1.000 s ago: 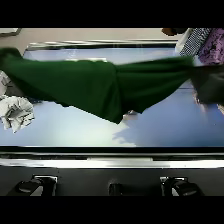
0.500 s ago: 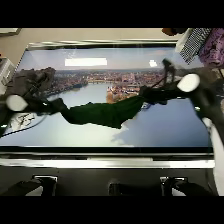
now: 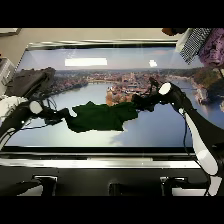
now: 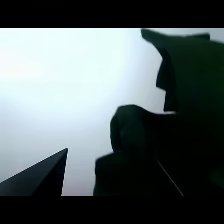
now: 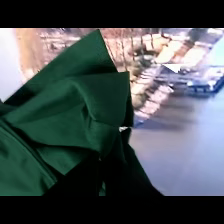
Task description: Fold the clothes and pants, and hang the long-sleeved shirts on hangers.
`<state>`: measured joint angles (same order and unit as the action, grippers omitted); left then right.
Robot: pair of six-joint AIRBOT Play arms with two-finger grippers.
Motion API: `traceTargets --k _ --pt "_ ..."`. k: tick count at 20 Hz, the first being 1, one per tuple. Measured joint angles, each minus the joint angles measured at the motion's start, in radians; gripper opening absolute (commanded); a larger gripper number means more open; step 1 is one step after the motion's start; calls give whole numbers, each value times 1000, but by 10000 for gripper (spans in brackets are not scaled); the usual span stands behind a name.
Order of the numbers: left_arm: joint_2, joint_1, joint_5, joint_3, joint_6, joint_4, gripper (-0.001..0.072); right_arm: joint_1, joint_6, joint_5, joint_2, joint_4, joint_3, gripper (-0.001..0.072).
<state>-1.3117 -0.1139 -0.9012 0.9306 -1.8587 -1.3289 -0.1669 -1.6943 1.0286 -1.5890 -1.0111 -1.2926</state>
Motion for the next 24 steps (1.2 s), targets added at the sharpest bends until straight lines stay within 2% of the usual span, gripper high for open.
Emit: traceTargets --k 3,8,11,12,13,14,15,16,20,24 --pt "15 -116 61 8 59 113 573 0 11 42 -6 -17 0 27" --pt "-116 -196 122 16 352 579 573 0 23 71 -8 -26 0 27" --pt "-225 -168 132 32 445 752 572 0 26 72 -8 -28 0 27" --pt "-259 -154 136 42 463 792 538 0 26 71 -8 -28 0 27" --pt "-286 -143 142 52 475 820 467 0 26 71 -8 -29 0 27" --pt "-312 -131 147 64 485 845 335 0 26 71 -8 -29 0 27" --pt "-331 -121 151 77 491 863 91 0 26 71 -8 -29 0 27" --pt "-347 -112 157 90 496 878 18 0 26 71 -8 -29 0 26" --pt "-356 -112 148 152 527 903 15 0 32 70 6 -50 -8 25" --pt "-262 -169 122 264 584 909 14 0 13 35 122 -198 -65 25"
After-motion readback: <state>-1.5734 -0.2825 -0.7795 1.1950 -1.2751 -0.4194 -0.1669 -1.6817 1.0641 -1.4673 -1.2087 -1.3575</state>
